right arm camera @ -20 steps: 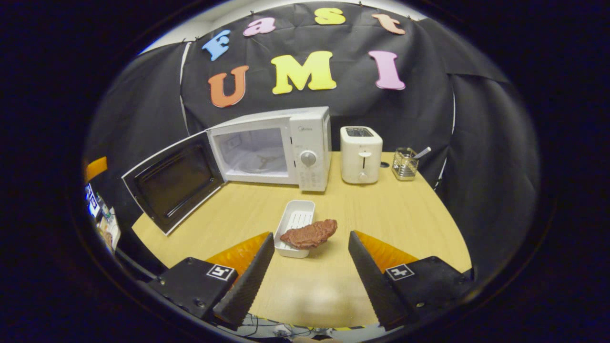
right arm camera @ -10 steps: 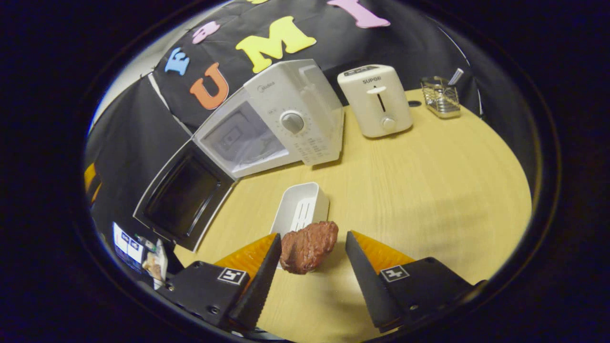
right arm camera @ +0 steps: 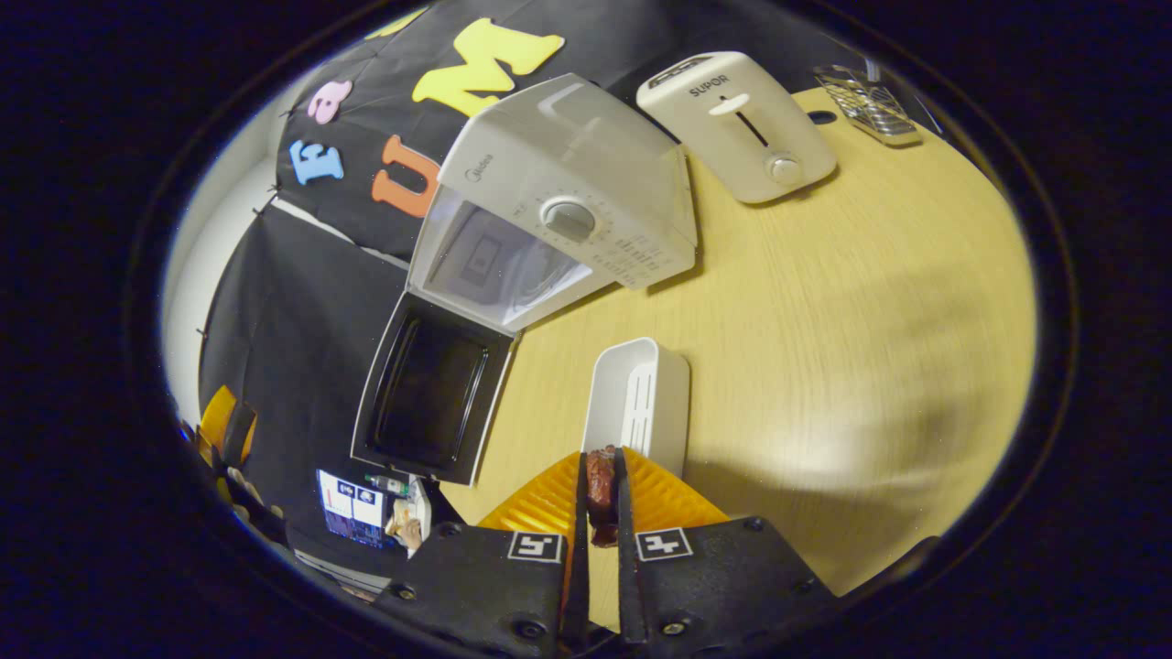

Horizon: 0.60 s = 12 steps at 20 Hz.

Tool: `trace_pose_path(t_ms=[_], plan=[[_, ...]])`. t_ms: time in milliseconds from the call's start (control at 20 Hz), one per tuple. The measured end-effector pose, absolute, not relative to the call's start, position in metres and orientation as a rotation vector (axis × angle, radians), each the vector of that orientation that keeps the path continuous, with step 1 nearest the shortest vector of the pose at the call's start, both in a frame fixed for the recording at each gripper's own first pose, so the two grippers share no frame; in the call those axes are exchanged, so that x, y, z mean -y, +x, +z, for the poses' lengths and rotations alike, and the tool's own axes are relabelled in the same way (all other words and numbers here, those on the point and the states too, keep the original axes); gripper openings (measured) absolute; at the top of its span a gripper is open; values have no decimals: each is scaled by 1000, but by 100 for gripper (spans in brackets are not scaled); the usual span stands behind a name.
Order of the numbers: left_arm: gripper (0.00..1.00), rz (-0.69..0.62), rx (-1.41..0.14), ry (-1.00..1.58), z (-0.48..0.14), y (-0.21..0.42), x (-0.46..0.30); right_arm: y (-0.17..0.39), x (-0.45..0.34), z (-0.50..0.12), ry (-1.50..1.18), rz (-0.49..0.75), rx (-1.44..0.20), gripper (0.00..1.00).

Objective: Open the microwave oven with the left hand, put the food in, and close the microwave oven.

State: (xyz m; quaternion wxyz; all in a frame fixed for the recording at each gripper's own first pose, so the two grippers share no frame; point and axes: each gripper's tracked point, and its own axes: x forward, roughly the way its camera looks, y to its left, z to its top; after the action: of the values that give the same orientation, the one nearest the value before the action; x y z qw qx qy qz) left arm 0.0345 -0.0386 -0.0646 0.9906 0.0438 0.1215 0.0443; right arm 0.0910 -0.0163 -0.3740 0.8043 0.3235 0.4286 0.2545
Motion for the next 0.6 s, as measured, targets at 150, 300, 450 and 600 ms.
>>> trace_pose_path(t_ms=[150, 300, 450, 600], plan=[[94, 103, -240, 89, -63, 33, 34, 92, 11, -342, 629, 591, -872, 16], [94, 100, -234, 83, -65, 32, 27, 106, 3, -299, 608, 594, -787, 16], [94, 70, -223, 108, -65, 29, 20, 133, -17, -262, 595, 564, -679, 16], [94, 24, -215, 130, -69, 25, 10, 161, -48, -239, 583, 511, -574, 16]])
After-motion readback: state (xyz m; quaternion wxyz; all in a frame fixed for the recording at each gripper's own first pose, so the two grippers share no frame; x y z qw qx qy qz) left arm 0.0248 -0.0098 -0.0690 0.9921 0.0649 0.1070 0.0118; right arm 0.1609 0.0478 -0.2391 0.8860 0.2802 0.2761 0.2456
